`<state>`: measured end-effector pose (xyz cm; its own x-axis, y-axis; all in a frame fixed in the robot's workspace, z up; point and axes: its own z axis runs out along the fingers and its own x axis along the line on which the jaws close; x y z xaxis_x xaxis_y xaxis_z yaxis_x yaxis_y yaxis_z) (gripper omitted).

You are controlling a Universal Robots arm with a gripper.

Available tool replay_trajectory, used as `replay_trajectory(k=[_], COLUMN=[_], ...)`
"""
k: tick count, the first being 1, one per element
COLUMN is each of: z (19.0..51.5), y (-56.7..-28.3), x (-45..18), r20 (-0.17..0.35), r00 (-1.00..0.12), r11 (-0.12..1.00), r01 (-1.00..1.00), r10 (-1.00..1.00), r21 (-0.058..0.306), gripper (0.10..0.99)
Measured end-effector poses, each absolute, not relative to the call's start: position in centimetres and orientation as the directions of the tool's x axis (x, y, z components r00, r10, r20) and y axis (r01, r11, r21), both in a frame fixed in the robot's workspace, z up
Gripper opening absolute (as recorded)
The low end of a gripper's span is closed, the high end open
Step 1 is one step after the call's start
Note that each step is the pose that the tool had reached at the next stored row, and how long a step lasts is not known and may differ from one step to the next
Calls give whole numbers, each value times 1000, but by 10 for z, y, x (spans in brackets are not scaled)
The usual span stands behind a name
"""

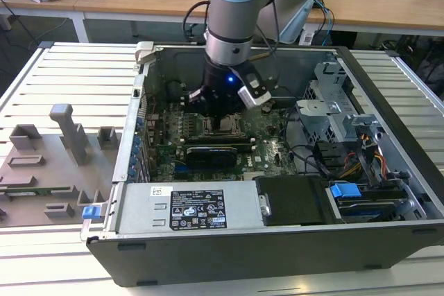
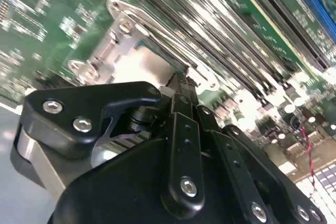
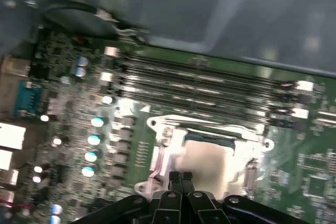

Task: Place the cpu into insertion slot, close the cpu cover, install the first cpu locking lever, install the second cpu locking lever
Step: 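Install the second cpu locking lever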

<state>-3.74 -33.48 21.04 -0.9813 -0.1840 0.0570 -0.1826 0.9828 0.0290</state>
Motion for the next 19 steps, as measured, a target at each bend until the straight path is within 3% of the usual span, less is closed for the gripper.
replay_trajectory(k=[6,13,19], z=[213,256,264], y=[-330,-329,-329], x=[-17,-16,-16], r20=[70,70,70], r00=[-981,-981,-981], r11=[983,983,983], r01=[-182,-182,-182], r10=[-183,-183,-183], r21=[24,20,20], gripper=[106,106,106])
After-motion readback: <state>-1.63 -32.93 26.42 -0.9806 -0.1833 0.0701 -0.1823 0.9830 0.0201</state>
